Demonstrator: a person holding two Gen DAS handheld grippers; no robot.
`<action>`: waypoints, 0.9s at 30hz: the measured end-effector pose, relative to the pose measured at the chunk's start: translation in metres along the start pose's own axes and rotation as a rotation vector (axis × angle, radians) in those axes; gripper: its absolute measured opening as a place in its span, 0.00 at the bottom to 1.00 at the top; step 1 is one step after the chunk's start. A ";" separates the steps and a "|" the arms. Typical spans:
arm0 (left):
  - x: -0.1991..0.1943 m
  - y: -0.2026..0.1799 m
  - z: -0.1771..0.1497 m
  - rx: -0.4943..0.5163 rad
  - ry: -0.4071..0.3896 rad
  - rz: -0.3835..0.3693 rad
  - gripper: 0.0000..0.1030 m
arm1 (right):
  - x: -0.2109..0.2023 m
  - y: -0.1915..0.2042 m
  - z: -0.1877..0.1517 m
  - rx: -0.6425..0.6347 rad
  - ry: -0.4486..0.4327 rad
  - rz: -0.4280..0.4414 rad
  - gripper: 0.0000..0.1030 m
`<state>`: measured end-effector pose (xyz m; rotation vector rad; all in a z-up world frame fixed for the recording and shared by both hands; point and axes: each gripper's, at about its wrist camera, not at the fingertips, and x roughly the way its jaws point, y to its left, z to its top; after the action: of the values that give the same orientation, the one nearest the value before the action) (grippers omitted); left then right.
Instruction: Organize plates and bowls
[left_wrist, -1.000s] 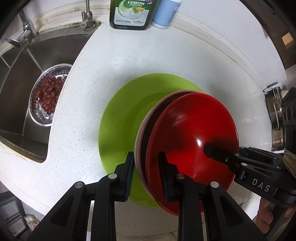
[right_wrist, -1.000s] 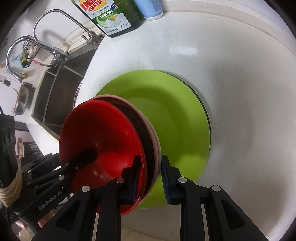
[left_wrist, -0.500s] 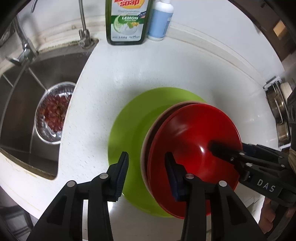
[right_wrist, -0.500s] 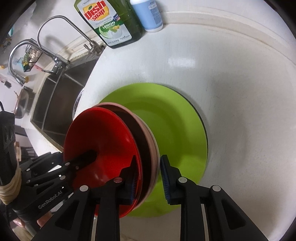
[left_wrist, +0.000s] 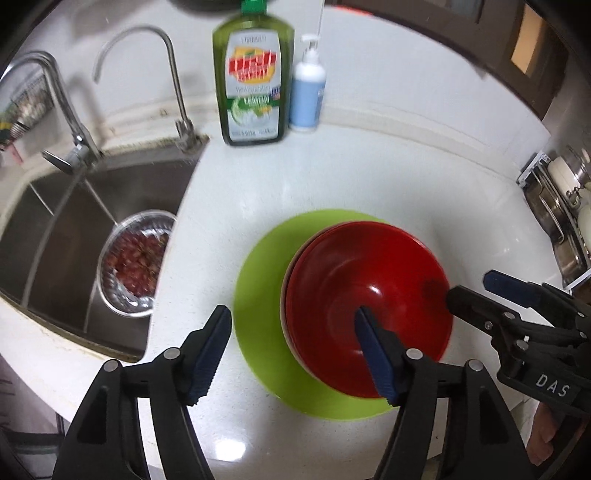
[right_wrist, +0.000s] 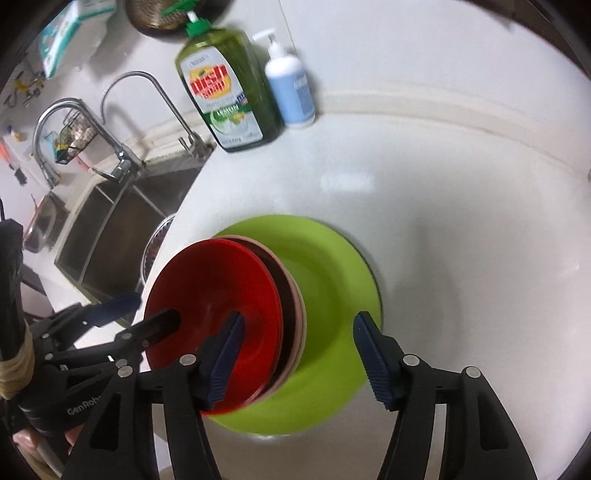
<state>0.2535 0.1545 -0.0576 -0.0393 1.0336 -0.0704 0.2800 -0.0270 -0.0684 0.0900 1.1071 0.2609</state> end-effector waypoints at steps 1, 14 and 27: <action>-0.006 -0.002 -0.004 -0.001 -0.024 0.010 0.71 | -0.005 0.000 -0.004 -0.008 -0.018 -0.002 0.63; -0.085 -0.031 -0.084 0.047 -0.289 0.120 0.89 | -0.082 -0.006 -0.085 -0.014 -0.299 -0.078 0.77; -0.171 -0.058 -0.170 0.068 -0.485 0.161 0.98 | -0.159 0.002 -0.187 -0.003 -0.466 -0.144 0.83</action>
<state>0.0182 0.1101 0.0059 0.0856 0.5463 0.0496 0.0462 -0.0755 -0.0131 0.0640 0.6457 0.1034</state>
